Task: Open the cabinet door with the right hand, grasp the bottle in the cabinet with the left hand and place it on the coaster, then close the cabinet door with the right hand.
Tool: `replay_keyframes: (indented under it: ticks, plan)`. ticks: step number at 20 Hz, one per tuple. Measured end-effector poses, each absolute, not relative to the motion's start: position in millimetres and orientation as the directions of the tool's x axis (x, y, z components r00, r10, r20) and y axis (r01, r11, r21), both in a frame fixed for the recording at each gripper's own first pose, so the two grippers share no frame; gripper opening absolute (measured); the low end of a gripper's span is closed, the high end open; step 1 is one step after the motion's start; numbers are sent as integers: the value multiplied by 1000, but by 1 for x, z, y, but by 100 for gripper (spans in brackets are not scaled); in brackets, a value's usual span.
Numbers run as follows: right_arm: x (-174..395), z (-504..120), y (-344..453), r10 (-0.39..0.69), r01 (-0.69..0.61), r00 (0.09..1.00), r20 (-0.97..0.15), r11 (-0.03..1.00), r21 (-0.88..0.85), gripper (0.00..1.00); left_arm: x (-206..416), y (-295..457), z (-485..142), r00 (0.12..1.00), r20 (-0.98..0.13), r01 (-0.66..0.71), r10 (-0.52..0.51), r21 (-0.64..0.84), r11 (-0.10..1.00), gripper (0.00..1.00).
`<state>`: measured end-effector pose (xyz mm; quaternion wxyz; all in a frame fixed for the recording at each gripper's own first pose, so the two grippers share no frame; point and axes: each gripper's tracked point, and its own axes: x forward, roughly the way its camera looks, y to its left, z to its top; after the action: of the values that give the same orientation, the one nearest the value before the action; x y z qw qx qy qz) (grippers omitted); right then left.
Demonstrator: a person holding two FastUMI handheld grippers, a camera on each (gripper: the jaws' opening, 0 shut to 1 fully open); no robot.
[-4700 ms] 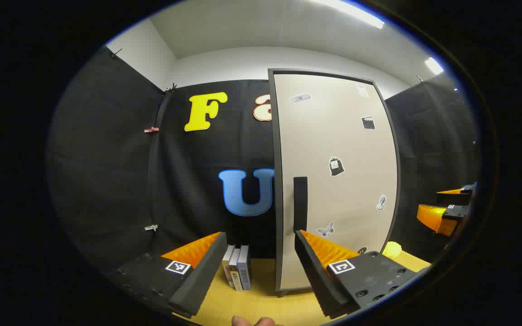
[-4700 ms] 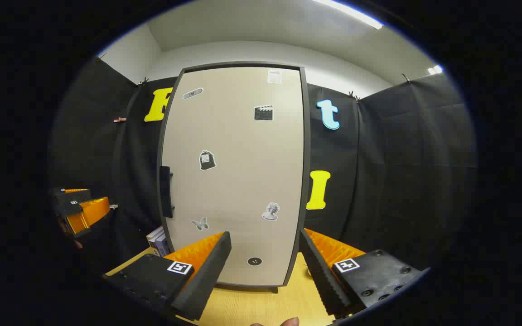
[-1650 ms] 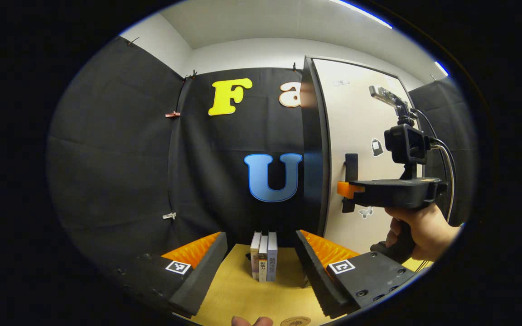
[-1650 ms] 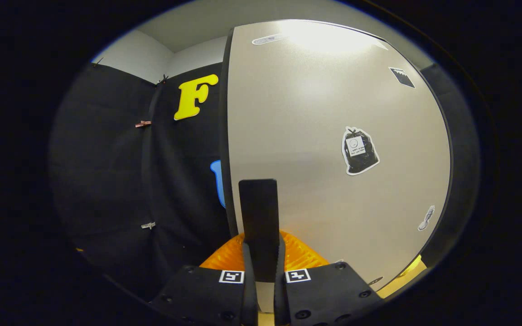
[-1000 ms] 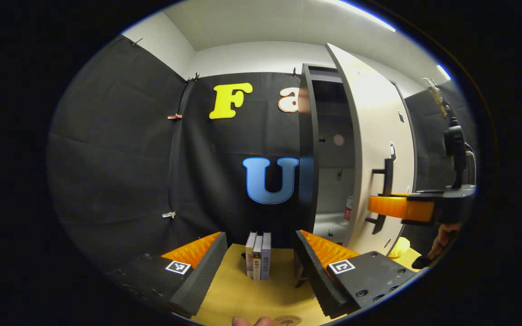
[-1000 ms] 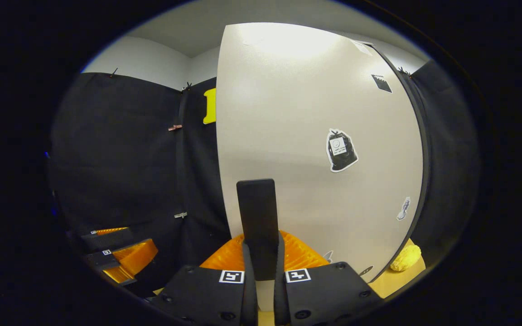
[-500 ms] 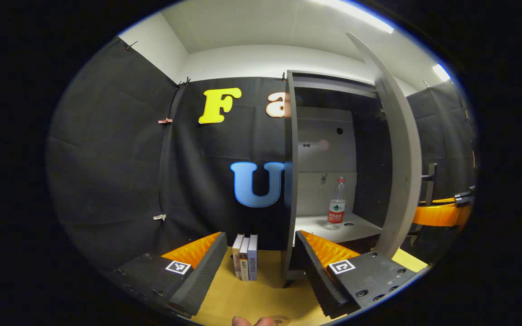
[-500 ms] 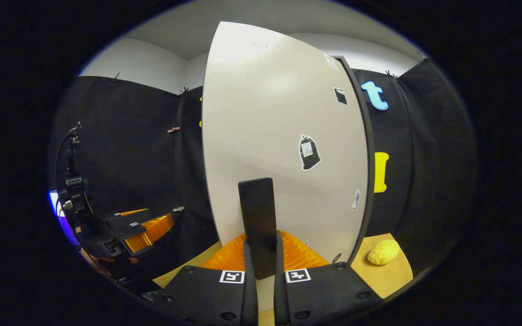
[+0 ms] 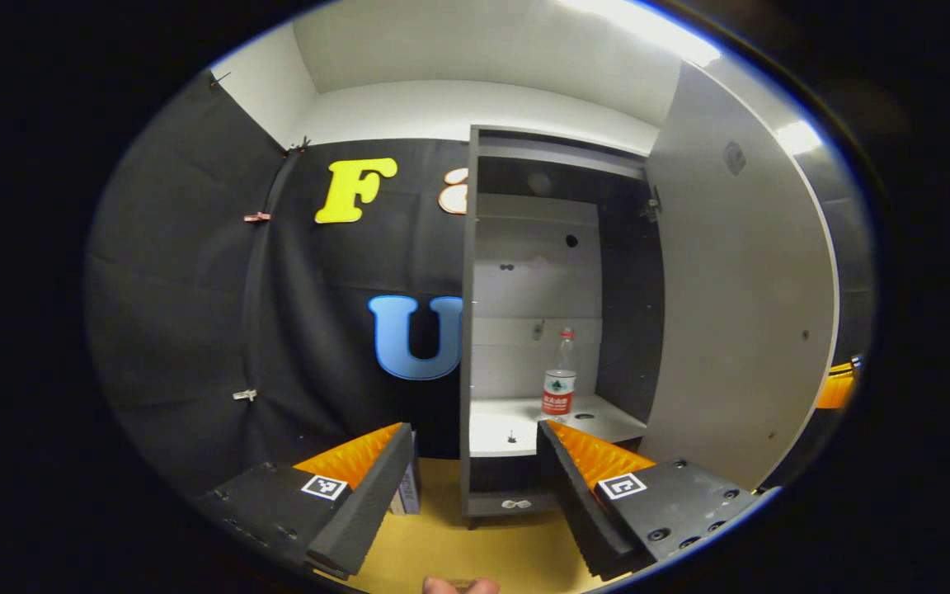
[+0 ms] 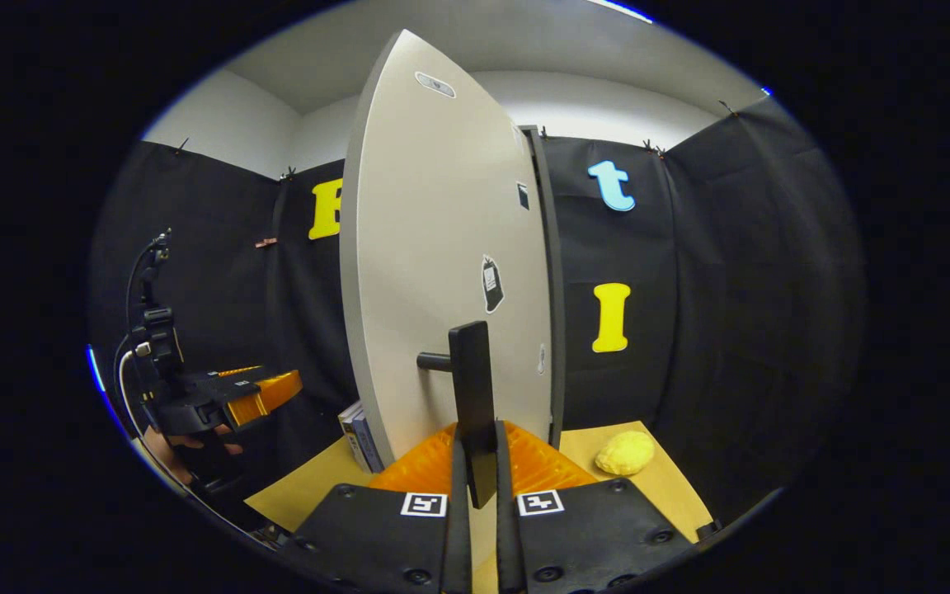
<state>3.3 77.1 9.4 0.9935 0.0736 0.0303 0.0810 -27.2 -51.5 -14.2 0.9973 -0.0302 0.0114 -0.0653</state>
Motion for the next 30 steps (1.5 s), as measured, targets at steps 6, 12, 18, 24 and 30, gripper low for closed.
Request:
replay_keyframes:
  ticks: [6, 12, 18, 24, 30]
  plan:
    - [-4, 7, 29, 36, -30, 998, -50, 992, 124, 16, -6, -99, -12, 975, -9, 220, -221, -61, 974, 95]
    - [-11, 8, -9, -44, 49, 998, -45, 991, 122, 11, 12, -127, -11, 965, -6, 260, -261, -67, 963, 92]
    - [-12, 6, -19, -52, 57, 998, -43, 988, 144, 11, 42, -156, -13, 956, -4, 294, -294, -57, 954, 95]
    - [-30, 5, -25, -45, 53, 997, -55, 989, 137, 11, 91, -188, -17, 950, 0, 311, -312, -58, 949, 92]
    - [-38, 1, -75, -146, 148, 989, -24, 980, 131, 55, 160, -211, -29, 951, -8, 309, -310, -69, 949, 95]
